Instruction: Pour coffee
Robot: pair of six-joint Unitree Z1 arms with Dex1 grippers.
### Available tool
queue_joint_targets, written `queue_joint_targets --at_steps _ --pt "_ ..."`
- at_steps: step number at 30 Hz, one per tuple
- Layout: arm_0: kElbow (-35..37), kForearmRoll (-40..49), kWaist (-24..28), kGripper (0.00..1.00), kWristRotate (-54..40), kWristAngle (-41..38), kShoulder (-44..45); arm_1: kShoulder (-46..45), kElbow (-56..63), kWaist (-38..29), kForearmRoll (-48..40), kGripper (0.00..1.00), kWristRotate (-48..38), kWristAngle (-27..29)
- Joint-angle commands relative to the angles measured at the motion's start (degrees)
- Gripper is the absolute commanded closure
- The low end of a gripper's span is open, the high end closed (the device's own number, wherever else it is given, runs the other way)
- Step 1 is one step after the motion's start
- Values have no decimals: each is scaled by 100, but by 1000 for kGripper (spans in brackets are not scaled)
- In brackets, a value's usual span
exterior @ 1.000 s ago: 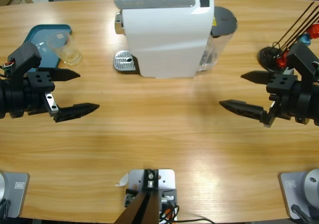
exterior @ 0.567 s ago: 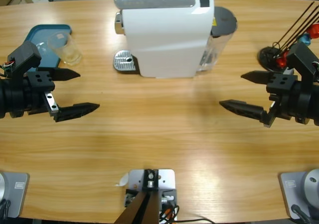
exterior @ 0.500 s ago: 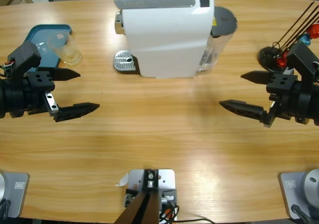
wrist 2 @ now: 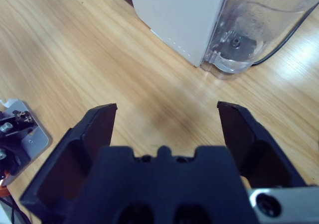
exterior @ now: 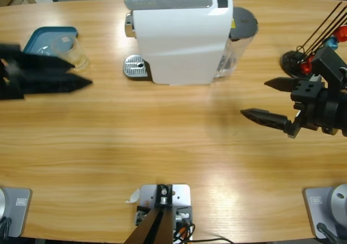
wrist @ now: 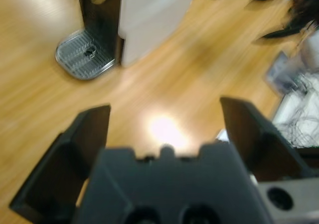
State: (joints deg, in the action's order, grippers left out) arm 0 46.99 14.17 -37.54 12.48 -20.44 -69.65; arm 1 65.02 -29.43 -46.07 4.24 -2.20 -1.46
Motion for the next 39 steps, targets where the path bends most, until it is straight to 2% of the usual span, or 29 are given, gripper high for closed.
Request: queue_joint_targets --at_steps 1,7,11,16,21,27,39 --pt "961 231 1260 115 1127 -2174 -473 -204 -323 -39 539 118 -411 408" --pt "917 -152 1870 119 1444 -2788 -1135 -447 -645 10 1089 148 -691 849" --pt "922 -758 1979 144 1827 -3029 -1658 -512 -759 10 1335 152 -589 1326" --pt "924 -1584 1989 188 2326 -3440 -2292 -656 -626 10 1365 156 -636 1435" --pt "924 -2101 2045 189 2479 -4008 -2951 -631 -569 10 1318 156 -650 1486" --pt "926 -2425 2079 228 2600 -4034 -3226 -582 -552 10 1272 156 -650 1509" --pt "931 -3499 2137 234 3372 -4024 -3556 -517 -539 10 1237 156 -650 1517"
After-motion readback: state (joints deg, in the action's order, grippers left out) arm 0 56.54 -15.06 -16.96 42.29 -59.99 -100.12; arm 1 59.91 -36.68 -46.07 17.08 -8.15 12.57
